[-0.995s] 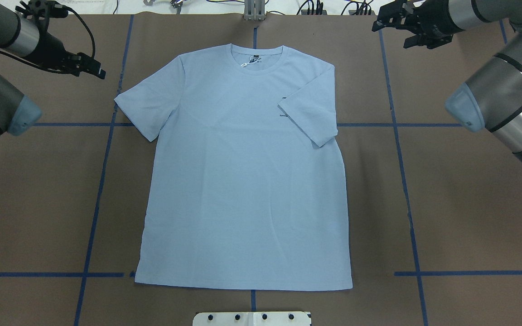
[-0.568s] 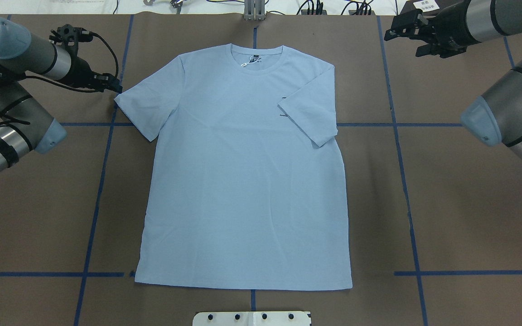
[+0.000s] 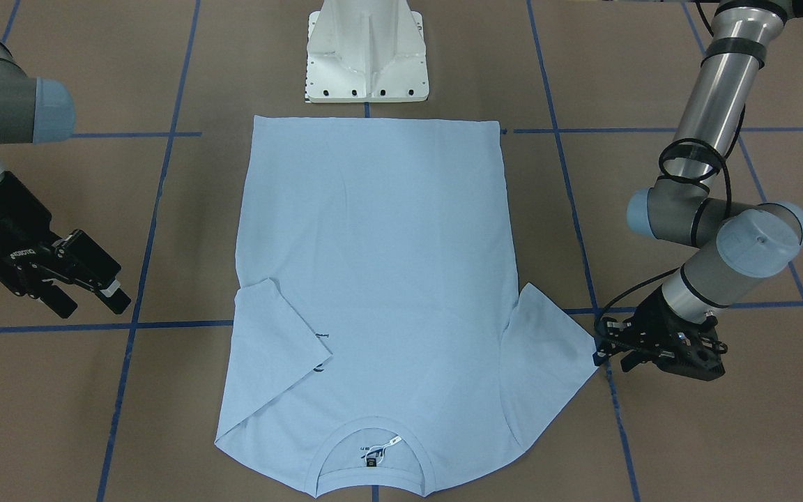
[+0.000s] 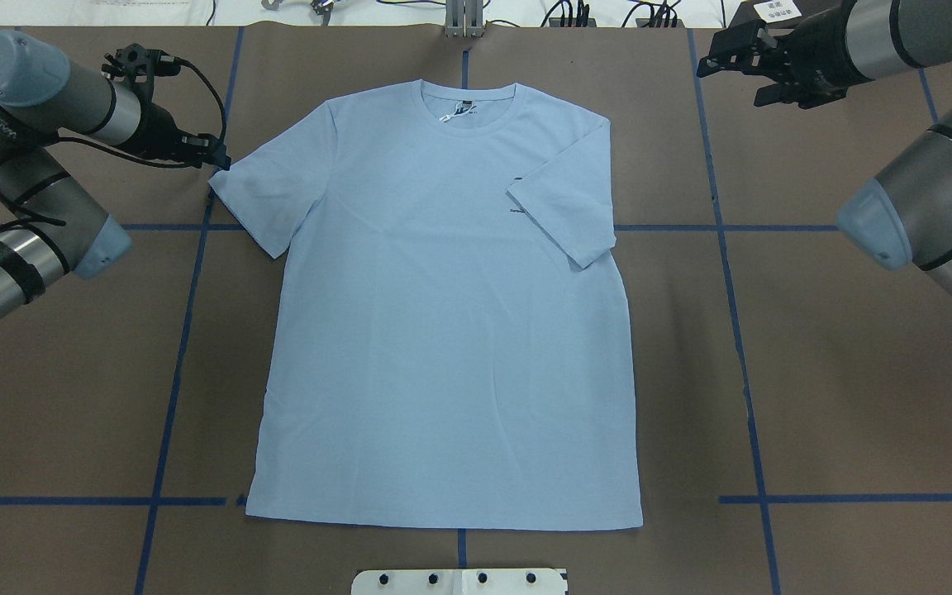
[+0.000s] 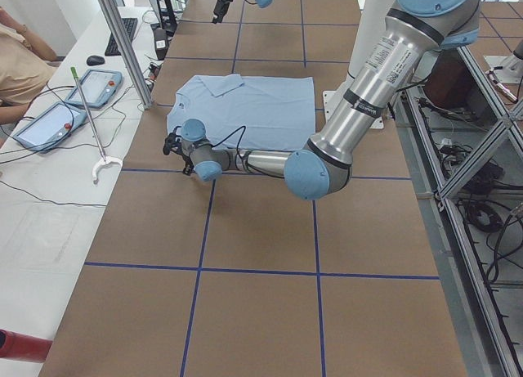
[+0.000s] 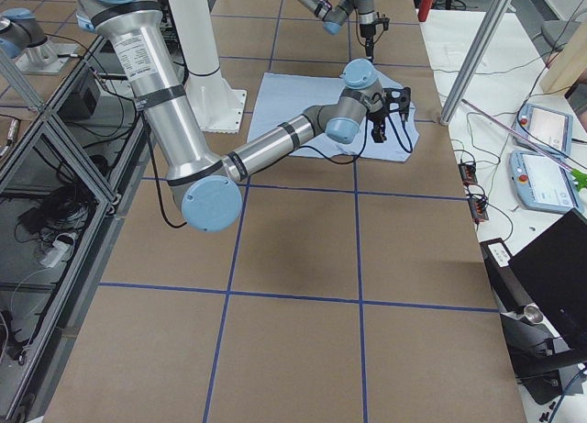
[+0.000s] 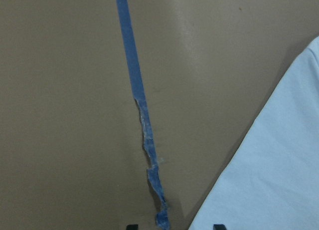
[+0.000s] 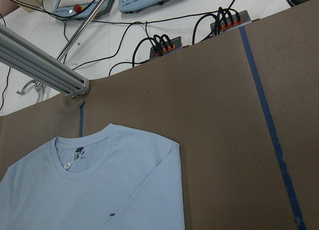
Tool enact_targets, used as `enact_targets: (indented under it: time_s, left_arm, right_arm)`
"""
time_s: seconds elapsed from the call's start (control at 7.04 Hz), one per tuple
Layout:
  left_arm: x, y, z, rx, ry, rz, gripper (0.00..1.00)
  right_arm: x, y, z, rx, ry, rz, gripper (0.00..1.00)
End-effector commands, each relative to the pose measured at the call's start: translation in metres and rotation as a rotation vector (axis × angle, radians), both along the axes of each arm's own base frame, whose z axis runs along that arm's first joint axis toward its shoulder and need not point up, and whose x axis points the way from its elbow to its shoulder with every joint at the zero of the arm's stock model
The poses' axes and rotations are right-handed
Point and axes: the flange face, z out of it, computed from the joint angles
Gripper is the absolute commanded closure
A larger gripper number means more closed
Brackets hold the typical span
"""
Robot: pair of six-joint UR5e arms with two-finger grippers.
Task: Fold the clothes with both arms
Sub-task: 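Lower the left gripper onto the sleeve nearest it and grasp it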
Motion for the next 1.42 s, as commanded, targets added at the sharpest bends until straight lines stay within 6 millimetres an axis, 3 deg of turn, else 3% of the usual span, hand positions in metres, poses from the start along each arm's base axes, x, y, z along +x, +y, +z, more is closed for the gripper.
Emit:
enact_targets:
  time_s: [0.0, 1.28]
  left_arm:
    - [0.0045, 0.0026, -0.0009, 0.001, 0.001, 0.007, 0.45]
    - [0.0106, 0.0115, 0.003, -0.005, 0.006, 0.028, 0.49]
  right_arm:
    - [-0.0001, 0.0008, 0.001, -0.004, -0.001, 0.001, 0.0]
    - [-0.0012, 0.0029, -0.0018, -0.005, -0.003, -0.001, 0.0]
